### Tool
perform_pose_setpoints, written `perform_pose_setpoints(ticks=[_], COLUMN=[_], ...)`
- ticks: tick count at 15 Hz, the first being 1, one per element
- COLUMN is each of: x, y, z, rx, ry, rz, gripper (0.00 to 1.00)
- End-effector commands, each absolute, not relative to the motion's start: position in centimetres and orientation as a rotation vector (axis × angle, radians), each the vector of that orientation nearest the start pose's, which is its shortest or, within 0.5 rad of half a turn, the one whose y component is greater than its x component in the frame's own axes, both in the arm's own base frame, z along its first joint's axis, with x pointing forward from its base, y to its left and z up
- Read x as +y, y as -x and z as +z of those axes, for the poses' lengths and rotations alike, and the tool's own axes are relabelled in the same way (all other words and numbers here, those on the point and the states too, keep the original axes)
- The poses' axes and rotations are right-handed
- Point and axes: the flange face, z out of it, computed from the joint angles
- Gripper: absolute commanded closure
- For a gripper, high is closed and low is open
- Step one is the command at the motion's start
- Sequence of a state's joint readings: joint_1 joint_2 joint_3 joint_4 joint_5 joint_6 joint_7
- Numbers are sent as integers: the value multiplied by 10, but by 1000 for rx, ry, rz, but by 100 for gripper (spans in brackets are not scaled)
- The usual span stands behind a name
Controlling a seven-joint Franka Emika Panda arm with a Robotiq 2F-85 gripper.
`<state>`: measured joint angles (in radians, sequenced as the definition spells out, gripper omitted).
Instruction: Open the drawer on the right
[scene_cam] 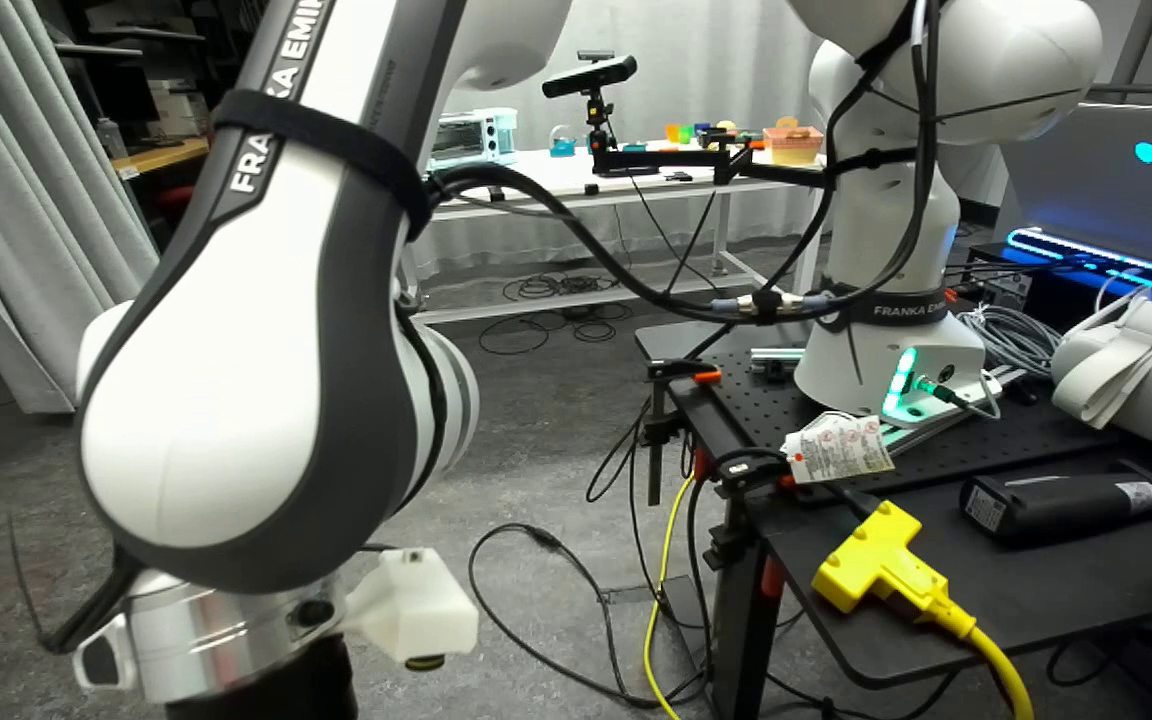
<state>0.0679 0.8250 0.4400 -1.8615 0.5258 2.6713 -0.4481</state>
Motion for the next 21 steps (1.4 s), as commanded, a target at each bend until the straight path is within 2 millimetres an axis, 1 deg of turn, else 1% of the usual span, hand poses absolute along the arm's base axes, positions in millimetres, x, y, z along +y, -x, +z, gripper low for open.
perform_pose_setpoints(ticks=[1,6,8,9,11,13,16,18,20,21], x=[295,300,298,295,292,290,283,274,263,257], y=[-572,-577,-577,-577,-577,-577,-577,-576,-573,-571], z=[98,94,91,89,89,92,103,114,127,135], rx=[-456,-428,-436,-446,-454,-483,-562,-606,-643,-652], ry=[2509,2483,2491,2500,2508,2522,2572,2609,2648,2667], rz=[4,-1,5,8,13,10,5,0,5,9], gripper=[0,0,0,18,34,50,72,75,88,97])
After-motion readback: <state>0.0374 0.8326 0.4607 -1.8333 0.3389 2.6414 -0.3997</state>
